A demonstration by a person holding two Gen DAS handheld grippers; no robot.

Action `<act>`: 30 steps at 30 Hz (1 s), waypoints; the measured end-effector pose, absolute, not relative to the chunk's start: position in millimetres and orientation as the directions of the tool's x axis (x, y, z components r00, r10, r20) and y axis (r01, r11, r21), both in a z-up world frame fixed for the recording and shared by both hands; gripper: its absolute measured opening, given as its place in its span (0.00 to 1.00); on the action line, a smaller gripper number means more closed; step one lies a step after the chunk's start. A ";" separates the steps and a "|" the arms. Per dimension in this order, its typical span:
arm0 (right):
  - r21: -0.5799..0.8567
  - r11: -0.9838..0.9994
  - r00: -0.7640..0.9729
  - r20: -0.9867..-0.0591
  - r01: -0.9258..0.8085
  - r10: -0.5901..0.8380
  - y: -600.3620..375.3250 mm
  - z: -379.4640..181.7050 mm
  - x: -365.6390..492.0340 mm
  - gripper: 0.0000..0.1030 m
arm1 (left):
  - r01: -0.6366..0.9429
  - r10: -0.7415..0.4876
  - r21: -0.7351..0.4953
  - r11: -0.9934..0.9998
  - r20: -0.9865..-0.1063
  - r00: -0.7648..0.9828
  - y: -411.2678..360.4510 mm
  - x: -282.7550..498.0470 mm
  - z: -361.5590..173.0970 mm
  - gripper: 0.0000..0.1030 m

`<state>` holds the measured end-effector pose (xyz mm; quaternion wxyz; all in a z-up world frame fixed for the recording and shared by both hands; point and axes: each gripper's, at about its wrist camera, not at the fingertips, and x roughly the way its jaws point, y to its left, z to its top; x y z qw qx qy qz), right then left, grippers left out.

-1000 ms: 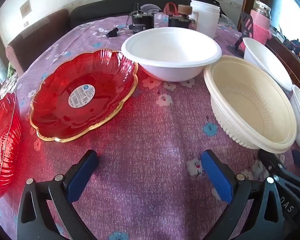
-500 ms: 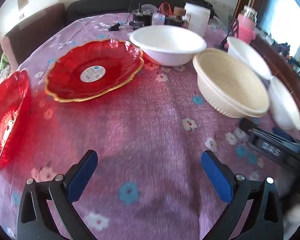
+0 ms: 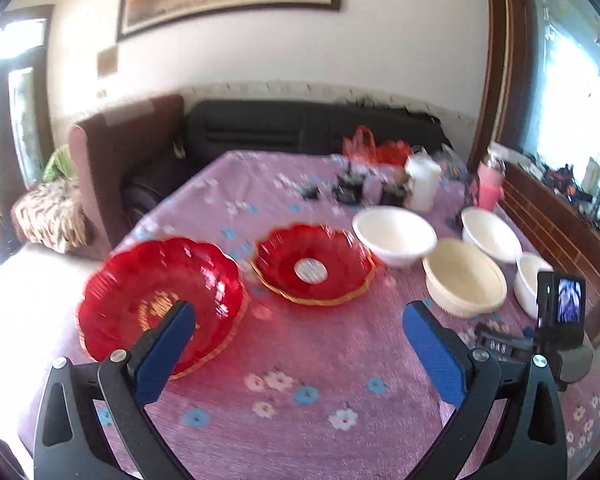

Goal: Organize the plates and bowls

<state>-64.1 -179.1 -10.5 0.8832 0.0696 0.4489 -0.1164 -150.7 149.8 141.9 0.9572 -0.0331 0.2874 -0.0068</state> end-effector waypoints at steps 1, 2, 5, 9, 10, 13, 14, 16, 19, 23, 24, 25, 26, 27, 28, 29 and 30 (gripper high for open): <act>0.018 0.964 0.569 -0.810 0.265 -0.141 -180.0 -10.0 -63.8 0.99 | -0.027 -0.015 -0.069 0.997 -0.539 0.842 149.1 -151.2 147.0 1.00; 0.017 0.965 0.569 -0.810 0.263 -0.140 -180.0 -9.6 -64.3 0.99 | -0.044 -0.002 -0.074 0.996 -0.526 0.850 153.7 -152.8 152.8 1.00; 0.018 0.967 0.568 -0.812 0.254 -0.134 -181.6 -9.0 -62.1 0.99 | -0.080 0.033 -0.073 0.994 -0.497 0.867 153.5 -161.3 160.1 1.00; 0.017 0.968 0.567 -0.813 0.250 -0.132 -181.3 -8.8 -61.5 0.99 | -0.098 0.060 -0.061 0.993 -0.455 0.888 150.8 -165.9 167.8 1.00; 0.017 0.968 0.567 -0.813 0.249 -0.131 -180.9 -8.8 -60.3 0.99 | -0.092 0.056 -0.059 0.994 -0.454 0.889 148.8 -165.3 167.8 1.00; 0.016 0.969 0.566 -0.814 0.248 -0.131 -180.8 -8.8 -60.5 0.99 | -0.079 0.034 -0.076 0.994 -0.472 0.881 150.3 -160.0 163.3 1.00; 0.016 0.969 0.566 -0.814 0.247 -0.131 -180.1 -9.0 -60.1 0.99 | -0.057 0.004 -0.093 0.994 -0.491 0.871 152.9 -155.8 161.1 1.00; 0.015 0.969 0.566 -0.814 0.246 -0.131 -179.9 -9.1 -60.5 0.99 | -0.067 0.009 -0.094 0.993 -0.514 0.858 156.4 -152.5 154.2 1.00; 0.015 0.969 0.566 -0.814 0.246 -0.132 -179.4 -9.1 -61.9 0.99 | -0.074 -0.004 -0.120 0.990 -0.552 0.834 164.7 -142.7 141.3 1.00; 0.014 0.969 0.567 -0.813 0.246 -0.132 -178.1 -9.6 -62.6 0.99 | -0.075 -0.025 -0.145 0.987 -0.586 0.810 165.9 -140.7 128.1 1.00; 0.014 0.969 0.566 -0.813 0.246 -0.132 -177.9 -9.6 -62.8 0.99 | -0.074 -0.025 -0.145 0.987 -0.585 0.810 166.9 -142.5 128.3 1.00; 0.014 0.969 0.567 -0.813 0.247 -0.133 -178.1 -9.5 -63.6 0.99 | -0.074 -0.023 -0.142 0.987 -0.582 0.813 167.1 -145.5 128.1 1.00; 0.013 0.969 0.567 -0.813 0.247 -0.134 -177.4 -9.7 -63.3 0.99 | -0.073 -0.021 -0.139 0.988 -0.578 0.816 167.9 -148.9 128.6 1.00; 0.017 0.967 0.566 -0.813 0.255 -0.135 -177.6 -9.9 -63.6 0.99 | -0.072 -0.021 -0.139 0.988 -0.571 0.820 169.1 -153.0 129.6 1.00; 0.014 0.963 0.563 -0.814 0.268 -0.145 -176.8 -9.9 -62.6 0.99 | -0.069 -0.025 -0.144 0.987 -0.566 0.824 170.3 -156.5 130.9 1.00; 0.010 0.963 0.561 -0.814 0.271 -0.149 -175.9 -10.2 -61.7 0.99 | -0.064 -0.033 -0.152 0.986 -0.560 0.828 171.7 -160.5 131.9 1.00; 0.017 0.962 0.563 -0.814 0.271 -0.145 -176.5 -10.1 -62.7 0.99 | -0.062 -0.038 -0.160 0.985 -0.556 0.830 173.1 -161.9 133.6 1.00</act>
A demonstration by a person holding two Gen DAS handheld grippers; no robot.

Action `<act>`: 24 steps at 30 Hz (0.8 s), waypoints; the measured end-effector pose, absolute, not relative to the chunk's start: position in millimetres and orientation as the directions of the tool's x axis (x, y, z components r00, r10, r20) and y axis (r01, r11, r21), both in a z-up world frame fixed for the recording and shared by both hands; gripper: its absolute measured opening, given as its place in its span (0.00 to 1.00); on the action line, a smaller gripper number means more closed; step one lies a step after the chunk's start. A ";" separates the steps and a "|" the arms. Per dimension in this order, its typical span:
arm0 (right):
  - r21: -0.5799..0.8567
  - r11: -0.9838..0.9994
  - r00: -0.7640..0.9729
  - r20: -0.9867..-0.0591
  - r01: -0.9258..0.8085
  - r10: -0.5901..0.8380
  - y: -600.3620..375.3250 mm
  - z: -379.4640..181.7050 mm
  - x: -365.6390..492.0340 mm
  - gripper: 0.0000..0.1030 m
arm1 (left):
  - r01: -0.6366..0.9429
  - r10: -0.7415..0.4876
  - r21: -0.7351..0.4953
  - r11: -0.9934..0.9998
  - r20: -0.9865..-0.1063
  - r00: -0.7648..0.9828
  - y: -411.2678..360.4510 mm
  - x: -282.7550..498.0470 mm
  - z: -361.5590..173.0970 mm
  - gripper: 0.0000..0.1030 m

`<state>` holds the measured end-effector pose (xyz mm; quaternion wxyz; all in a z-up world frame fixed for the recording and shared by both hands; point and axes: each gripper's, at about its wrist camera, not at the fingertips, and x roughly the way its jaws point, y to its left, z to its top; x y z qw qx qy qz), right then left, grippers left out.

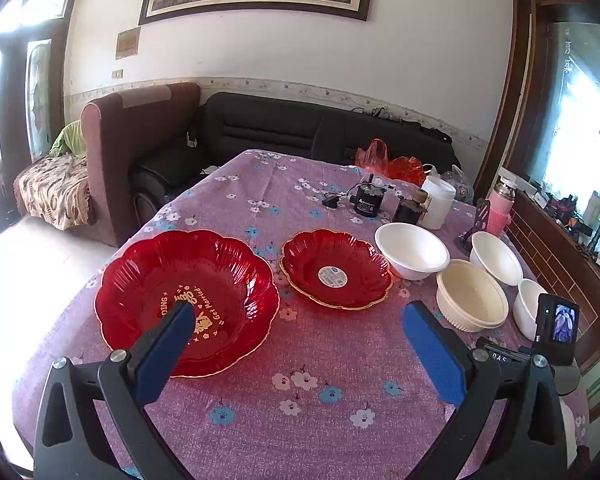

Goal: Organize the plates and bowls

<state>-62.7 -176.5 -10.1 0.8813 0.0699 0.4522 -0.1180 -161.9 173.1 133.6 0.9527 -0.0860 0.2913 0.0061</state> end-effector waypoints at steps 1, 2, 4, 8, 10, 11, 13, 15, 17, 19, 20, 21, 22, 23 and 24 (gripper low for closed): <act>0.025 0.963 0.566 -0.813 0.268 -0.136 -176.9 -10.0 -63.6 0.99 | -0.061 -0.044 -0.170 0.984 -0.553 0.832 174.5 -164.4 135.0 1.00; 0.033 0.966 0.564 -0.817 0.255 -0.121 -176.3 -10.2 -61.8 0.99 | -0.058 -0.051 -0.179 0.982 -0.551 0.833 175.2 -167.3 136.6 1.00; 0.043 0.979 0.535 -0.842 0.197 -0.070 -179.0 -8.4 -61.5 0.99 | -0.043 -0.067 -0.188 0.981 -0.544 0.837 175.2 -173.3 141.4 1.00; 0.134 0.968 0.559 -0.829 0.214 -0.009 -187.9 -6.1 -73.7 0.99 | -0.028 -0.076 -0.195 0.980 -0.506 0.859 176.5 -189.9 156.5 1.00; 0.064 0.982 0.510 -0.859 0.177 -0.035 -178.1 -6.9 -72.2 0.99 | -0.021 -0.087 -0.212 0.977 -0.488 0.868 181.8 -199.3 167.0 1.00; 0.100 0.979 0.529 -0.849 0.180 -0.010 -178.0 -3.9 -79.0 0.99 | -0.016 -0.096 -0.222 0.975 -0.482 0.871 184.9 -203.1 171.6 1.00; 0.185 0.970 0.590 -0.805 0.157 0.058 -175.8 8.8 -96.2 0.97 | -0.009 -0.104 -0.234 0.972 -0.468 0.878 192.1 -210.6 184.1 1.00; 0.211 0.970 0.667 -0.741 0.122 0.077 -169.1 33.4 -116.8 0.97 | -0.007 -0.101 -0.233 0.973 -0.448 0.888 198.6 -216.1 198.9 1.00; 0.251 0.966 0.736 -0.665 0.061 0.126 -162.0 67.0 -135.7 0.97 | 0.000 -0.095 -0.224 0.975 -0.413 0.906 204.1 -220.8 217.4 1.00; 0.275 0.962 0.799 -0.578 -0.002 0.167 -154.1 109.0 -150.8 0.97 | 0.001 -0.081 -0.203 0.979 -0.387 0.918 206.4 -220.6 235.2 1.00; 0.276 0.961 0.821 -0.542 -0.026 0.178 -149.7 130.4 -151.2 0.97 | -0.005 -0.071 -0.195 0.981 -0.381 0.922 207.2 -218.1 244.6 1.00; 0.279 0.959 0.842 -0.504 -0.050 0.190 -145.1 150.5 -152.7 0.97 | -0.011 -0.064 -0.193 0.981 -0.377 0.924 209.0 -214.9 251.7 1.00; 0.287 0.954 0.864 -0.456 -0.084 0.213 -140.7 171.5 -154.8 0.98 | -0.014 -0.061 -0.193 0.981 -0.372 0.926 211.1 -210.0 259.3 1.00; 0.292 0.950 0.875 -0.425 -0.112 0.234 -133.4 184.2 -151.7 0.98 | -0.015 -0.057 -0.189 0.982 -0.371 0.927 212.2 -203.7 265.9 1.00; 0.304 0.941 0.882 -0.392 -0.145 0.263 -131.4 198.1 -147.8 0.99 | -0.026 -0.044 -0.180 0.983 -0.375 0.926 213.5 -194.6 272.7 1.00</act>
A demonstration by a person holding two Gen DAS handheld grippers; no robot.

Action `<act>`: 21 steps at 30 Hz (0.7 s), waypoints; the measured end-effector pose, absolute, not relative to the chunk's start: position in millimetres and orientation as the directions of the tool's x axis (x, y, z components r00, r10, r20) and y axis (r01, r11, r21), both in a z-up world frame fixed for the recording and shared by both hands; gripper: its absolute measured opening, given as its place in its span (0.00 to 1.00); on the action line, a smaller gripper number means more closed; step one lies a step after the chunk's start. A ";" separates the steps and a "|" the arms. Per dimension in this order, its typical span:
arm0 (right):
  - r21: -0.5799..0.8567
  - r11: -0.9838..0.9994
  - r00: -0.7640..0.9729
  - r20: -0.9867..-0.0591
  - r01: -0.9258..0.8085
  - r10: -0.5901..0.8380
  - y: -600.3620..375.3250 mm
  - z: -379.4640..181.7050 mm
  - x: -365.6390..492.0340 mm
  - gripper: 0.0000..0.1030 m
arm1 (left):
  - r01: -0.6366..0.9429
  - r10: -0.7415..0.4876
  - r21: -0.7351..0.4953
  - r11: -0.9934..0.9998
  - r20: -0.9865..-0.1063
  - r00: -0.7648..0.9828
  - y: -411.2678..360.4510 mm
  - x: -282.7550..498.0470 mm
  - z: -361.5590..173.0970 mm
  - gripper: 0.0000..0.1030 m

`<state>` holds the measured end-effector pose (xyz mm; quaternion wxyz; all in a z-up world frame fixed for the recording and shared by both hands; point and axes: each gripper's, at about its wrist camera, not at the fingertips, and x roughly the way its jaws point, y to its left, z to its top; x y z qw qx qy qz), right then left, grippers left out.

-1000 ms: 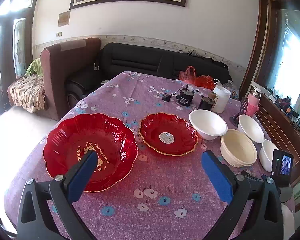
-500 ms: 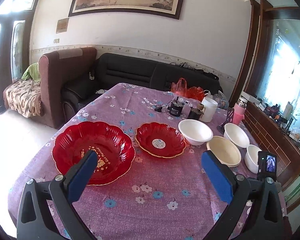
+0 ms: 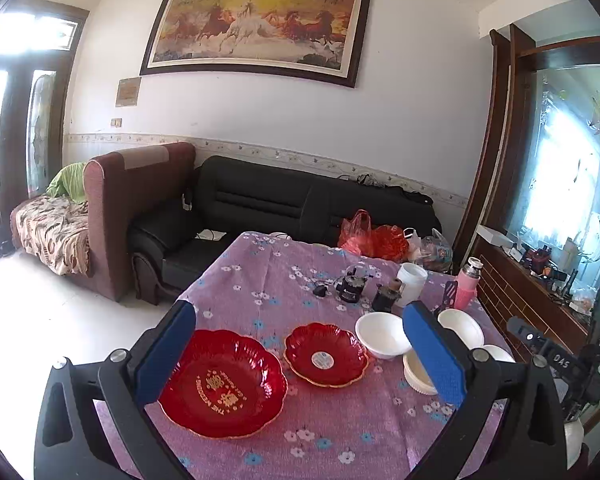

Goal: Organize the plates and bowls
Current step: 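Grasp the smaller red gold-rimmed plate by its rim with the right gripper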

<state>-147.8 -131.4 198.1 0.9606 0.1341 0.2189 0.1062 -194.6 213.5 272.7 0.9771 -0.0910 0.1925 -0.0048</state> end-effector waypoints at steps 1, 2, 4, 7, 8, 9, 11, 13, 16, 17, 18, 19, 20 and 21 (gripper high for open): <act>0.313 0.933 0.888 -0.360 -0.175 0.287 -127.2 208.8 -143.2 0.99 | -0.032 -0.037 -0.174 0.984 -0.376 0.926 214.6 -185.9 277.0 1.00; 0.328 0.924 0.889 -0.337 -0.198 0.311 -123.4 215.7 -140.6 0.99 | -0.037 -0.026 -0.162 0.986 -0.373 0.928 215.3 -173.7 280.6 1.00; 0.368 0.899 0.866 -0.339 -0.237 0.367 -112.0 218.6 -122.3 0.99 | -0.067 0.012 -0.126 0.990 -0.396 0.918 217.0 -148.6 278.4 1.00; 0.458 0.841 0.754 -0.434 -0.287 0.493 -88.5 191.3 -89.6 0.99 | -0.044 -0.047 -0.182 0.982 -0.468 0.882 224.3 -106.5 255.4 1.00; 0.496 0.819 0.704 -0.469 -0.289 0.533 -77.1 173.4 -78.2 0.99 | -0.033 -0.078 -0.208 0.978 -0.504 0.860 226.5 -90.7 242.3 1.00; 0.520 0.806 0.666 -0.497 -0.285 0.556 -66.8 156.5 -68.4 0.99 | -0.028 -0.098 -0.221 0.975 -0.538 0.838 225.8 -77.2 230.0 1.00; 0.539 0.801 0.603 -0.556 -0.262 0.572 -48.2 118.2 -45.4 0.99 | -0.012 -0.126 -0.219 0.976 -0.604 0.787 221.6 -45.7 202.9 1.00; 0.543 0.805 0.550 -0.608 -0.237 0.572 -30.0 85.8 -26.2 0.93 | 0.001 -0.134 -0.198 0.980 -0.657 0.742 214.7 -18.5 178.3 1.00; 0.559 0.808 0.501 -0.654 -0.186 0.567 -20.0 46.6 -5.4 0.81 | 0.027 -0.174 -0.207 0.978 -0.738 0.652 207.5 23.7 140.9 0.86; 0.564 0.809 0.489 -0.666 -0.165 0.564 -16.5 37.2 1.5 0.80 | 0.032 -0.193 -0.219 0.975 -0.769 0.610 205.2 39.4 128.0 0.79; 0.562 0.815 0.481 -0.680 -0.142 0.553 -15.3 30.5 6.6 0.80 | 0.023 -0.204 -0.234 0.972 -0.787 0.582 203.8 51.4 116.7 0.75; 0.556 0.822 0.477 -0.693 -0.123 0.540 -13.2 25.4 12.7 0.80 | 0.010 -0.215 -0.252 0.968 -0.803 0.556 203.9 63.8 105.5 0.73; 0.556 0.824 0.474 -0.699 -0.112 0.536 -10.8 23.3 16.0 0.80 | 0.003 -0.220 -0.260 0.966 -0.814 0.538 204.1 73.6 97.4 0.73; 0.552 0.828 0.476 -0.705 -0.098 0.526 -8.8 18.8 20.5 0.80 | -0.004 -0.225 -0.266 0.964 -0.825 0.519 202.9 84.8 88.8 0.73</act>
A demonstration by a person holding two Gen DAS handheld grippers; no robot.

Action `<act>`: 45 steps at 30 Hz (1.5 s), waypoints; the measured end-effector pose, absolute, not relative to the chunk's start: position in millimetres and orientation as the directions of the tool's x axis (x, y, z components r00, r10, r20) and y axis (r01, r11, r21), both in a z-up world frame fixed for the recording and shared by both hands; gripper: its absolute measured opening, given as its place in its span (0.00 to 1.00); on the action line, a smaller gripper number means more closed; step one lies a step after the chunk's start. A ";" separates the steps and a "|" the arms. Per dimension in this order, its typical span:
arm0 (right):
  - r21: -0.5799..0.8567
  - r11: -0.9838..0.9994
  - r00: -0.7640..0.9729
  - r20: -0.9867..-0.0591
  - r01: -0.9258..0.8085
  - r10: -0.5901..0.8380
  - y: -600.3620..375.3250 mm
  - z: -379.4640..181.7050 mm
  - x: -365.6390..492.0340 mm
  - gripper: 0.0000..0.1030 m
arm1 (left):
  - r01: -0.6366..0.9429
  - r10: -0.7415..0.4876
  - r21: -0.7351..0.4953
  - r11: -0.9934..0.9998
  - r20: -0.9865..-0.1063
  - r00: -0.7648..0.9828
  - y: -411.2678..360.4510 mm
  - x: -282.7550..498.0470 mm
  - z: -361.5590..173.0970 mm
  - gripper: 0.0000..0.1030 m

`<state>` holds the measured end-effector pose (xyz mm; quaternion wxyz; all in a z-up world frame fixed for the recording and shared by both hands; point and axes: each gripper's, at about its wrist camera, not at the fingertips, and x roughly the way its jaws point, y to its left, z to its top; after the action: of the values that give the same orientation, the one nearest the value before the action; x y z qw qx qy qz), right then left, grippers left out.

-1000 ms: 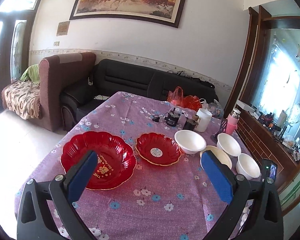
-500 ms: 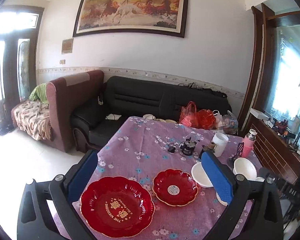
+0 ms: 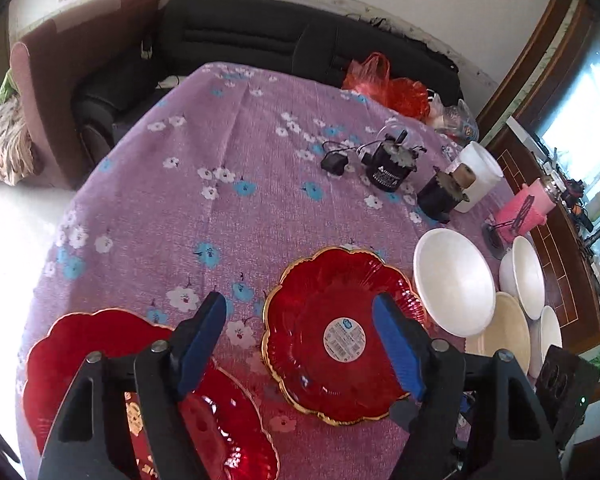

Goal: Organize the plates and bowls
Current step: 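Grasp the smaller red gold-rimmed plate by its rim with the right gripper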

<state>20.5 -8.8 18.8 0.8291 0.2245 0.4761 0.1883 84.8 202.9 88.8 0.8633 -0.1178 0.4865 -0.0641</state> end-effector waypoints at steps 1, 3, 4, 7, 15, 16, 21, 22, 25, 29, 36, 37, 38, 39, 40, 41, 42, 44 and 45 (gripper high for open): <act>0.546 0.834 0.481 -0.710 -0.084 0.514 -10.0 16.4 23.1 0.80 | -0.008 -0.233 -0.274 0.962 -0.831 0.506 202.7 92.0 82.9 0.73; 0.545 0.836 0.486 -0.715 -0.062 0.502 -11.9 9.1 30.5 0.79 | -0.004 -0.238 -0.273 0.962 -0.845 0.479 199.5 108.1 73.3 0.73; 0.547 0.836 0.488 -0.717 -0.051 0.499 -13.6 7.0 32.5 0.78 | -0.007 -0.230 -0.265 0.964 -0.850 0.474 197.4 113.9 70.2 0.73; 0.567 0.823 0.483 -0.714 -0.024 0.507 -17.6 -0.7 38.5 0.72 | 0.007 -0.227 -0.248 0.969 -0.875 0.427 189.0 133.2 55.7 0.73; 0.584 0.811 0.490 -0.698 -0.031 0.522 -14.2 -5.3 44.3 0.60 | 0.031 -0.201 -0.201 0.979 -0.929 0.311 169.7 152.7 19.1 0.49; 0.577 0.816 0.497 -0.699 -0.033 0.514 -12.6 -4.7 44.5 0.58 | 0.036 -0.181 -0.179 0.983 -0.933 0.311 168.4 152.0 17.8 0.44; 0.531 0.847 0.522 -0.715 -0.027 0.465 -8.8 -4.7 43.1 0.37 | 0.013 -0.148 -0.152 0.988 -0.936 0.321 174.3 148.1 18.3 0.31; 0.536 0.844 0.519 -0.714 -0.027 0.470 -10.4 -6.5 42.2 0.27 | 0.010 -0.146 -0.151 0.988 -0.934 0.326 175.4 146.5 19.1 0.30; 0.553 0.833 0.508 -0.708 -0.033 0.490 -10.5 -8.2 41.9 0.25 | 0.002 -0.142 -0.151 0.989 -0.926 0.351 179.0 140.5 26.5 0.28; 0.532 0.843 0.541 -0.688 -0.078 0.484 -5.9 4.4 35.7 0.25 | -0.006 -0.171 -0.189 0.982 -0.900 0.401 188.8 128.1 48.0 0.28; 0.503 0.842 0.603 -0.616 -0.195 0.507 3.2 43.1 12.1 0.25 | -0.040 -0.162 -0.210 0.977 -0.850 0.502 213.6 85.3 87.7 0.29; 0.501 0.837 0.603 -0.605 -0.218 0.519 7.1 48.9 6.5 0.25 | -0.051 -0.156 -0.211 0.976 -0.844 0.513 219.1 77.2 90.6 0.29; 0.496 0.835 0.600 -0.601 -0.239 0.529 12.7 54.0 2.0 0.25 | -0.065 -0.145 -0.211 0.975 -0.837 0.527 228.5 65.6 95.0 0.28; 0.486 0.833 0.595 -0.598 -0.263 0.537 20.1 57.9 -2.1 0.25 | -0.077 -0.138 -0.211 0.975 -0.834 0.535 235.0 57.4 97.1 0.28; 0.477 0.831 0.587 -0.598 -0.288 0.546 29.1 62.0 -6.3 0.24 | -0.092 -0.130 -0.212 0.973 -0.831 0.541 243.9 48.2 98.0 0.29; 0.469 0.828 0.578 -0.599 -0.308 0.554 36.9 64.2 -11.1 0.24 | -0.114 -0.122 -0.218 0.969 -0.828 0.547 256.1 37.2 98.5 0.29; 0.464 0.822 0.566 -0.600 -0.331 0.566 46.2 66.7 -16.1 0.24 | -0.133 -0.116 -0.224 0.965 -0.826 0.552 266.0 28.0 98.1 0.29; 0.454 0.811 0.539 -0.607 -0.368 0.584 65.7 70.2 -20.5 0.24 | -0.173 -0.101 -0.235 0.956 -0.823 0.559 289.7 9.7 95.9 0.29; 0.450 0.805 0.522 -0.613 -0.386 0.593 75.9 70.8 -23.1 0.24 | -0.193 -0.095 -0.241 0.951 -0.823 0.560 299.6 2.9 93.2 0.29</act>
<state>-23.1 75.9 70.8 0.8627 0.1297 0.3979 0.2838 2.9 299.6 93.2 0.8696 -0.1537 0.4684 0.0281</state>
